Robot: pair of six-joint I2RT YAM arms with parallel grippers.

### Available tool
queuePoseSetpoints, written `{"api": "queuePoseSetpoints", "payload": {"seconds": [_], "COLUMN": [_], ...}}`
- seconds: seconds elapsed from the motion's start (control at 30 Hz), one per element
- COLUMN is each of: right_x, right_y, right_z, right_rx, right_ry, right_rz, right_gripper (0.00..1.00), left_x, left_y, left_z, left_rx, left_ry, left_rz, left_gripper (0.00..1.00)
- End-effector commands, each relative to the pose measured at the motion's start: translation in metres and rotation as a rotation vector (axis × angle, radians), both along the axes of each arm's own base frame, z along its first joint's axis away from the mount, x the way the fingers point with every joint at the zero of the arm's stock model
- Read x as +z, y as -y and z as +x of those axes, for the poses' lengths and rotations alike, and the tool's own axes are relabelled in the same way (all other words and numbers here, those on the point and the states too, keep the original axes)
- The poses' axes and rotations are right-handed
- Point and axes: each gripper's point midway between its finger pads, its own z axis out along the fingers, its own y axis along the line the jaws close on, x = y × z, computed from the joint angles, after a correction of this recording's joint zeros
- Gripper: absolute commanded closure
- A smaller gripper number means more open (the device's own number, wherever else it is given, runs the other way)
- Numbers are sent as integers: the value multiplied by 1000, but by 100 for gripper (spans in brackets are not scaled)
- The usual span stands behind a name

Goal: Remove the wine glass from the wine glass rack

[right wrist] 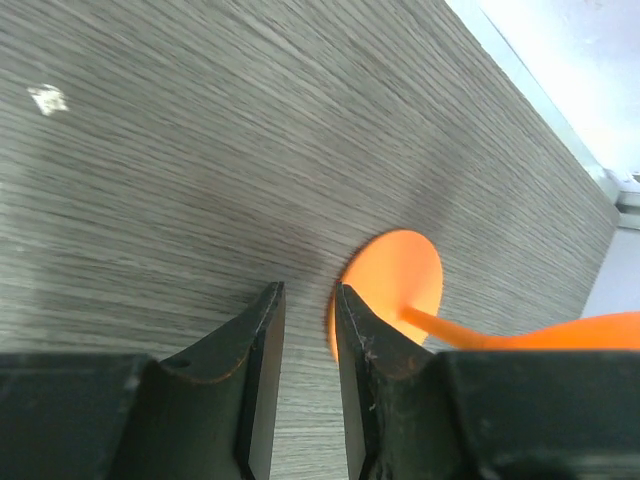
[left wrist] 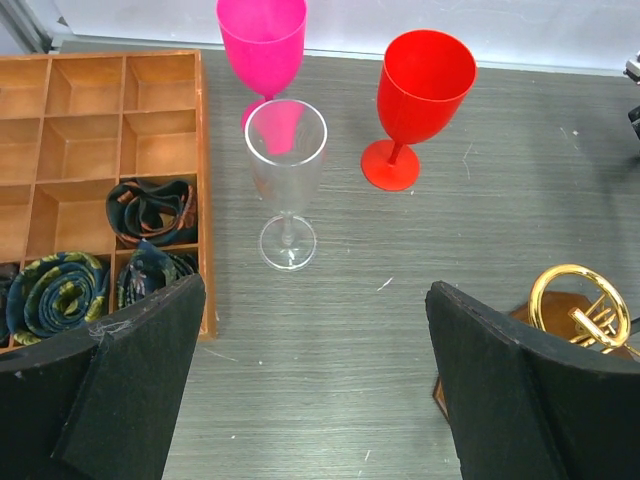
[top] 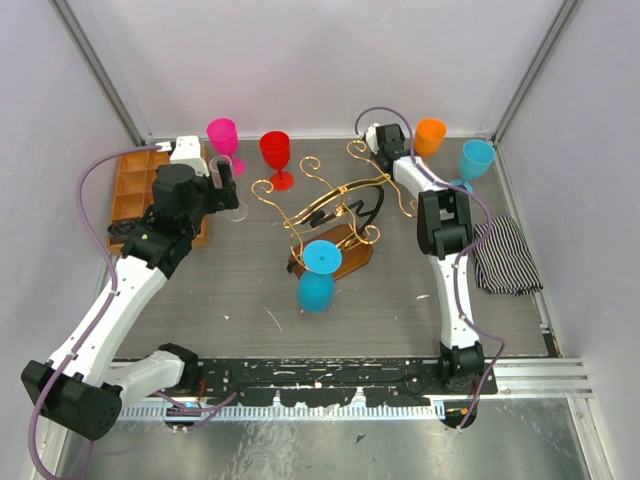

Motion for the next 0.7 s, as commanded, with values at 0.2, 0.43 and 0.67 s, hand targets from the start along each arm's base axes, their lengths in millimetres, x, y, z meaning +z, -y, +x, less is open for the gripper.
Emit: {"api": "queuePoseSetpoints", "payload": {"seconds": [0.2,0.43,0.67], "right_x": [44,82,151], "right_y": [-36,-49,-70], "right_z": [13,22,26], "right_rx": [45,39,98], "right_ry": [63,133,256], "right_rz": [209,343,489], "right_gripper": [71,77,77], "left_x": [21,21,22], "left_y": [-2,-1,2], "left_z": [2,2,3], "left_rx": [11,5,-5], "left_ry": [61,59,60], "left_rz": [-6,-7,-14], "left_gripper": [2,2,2]}}
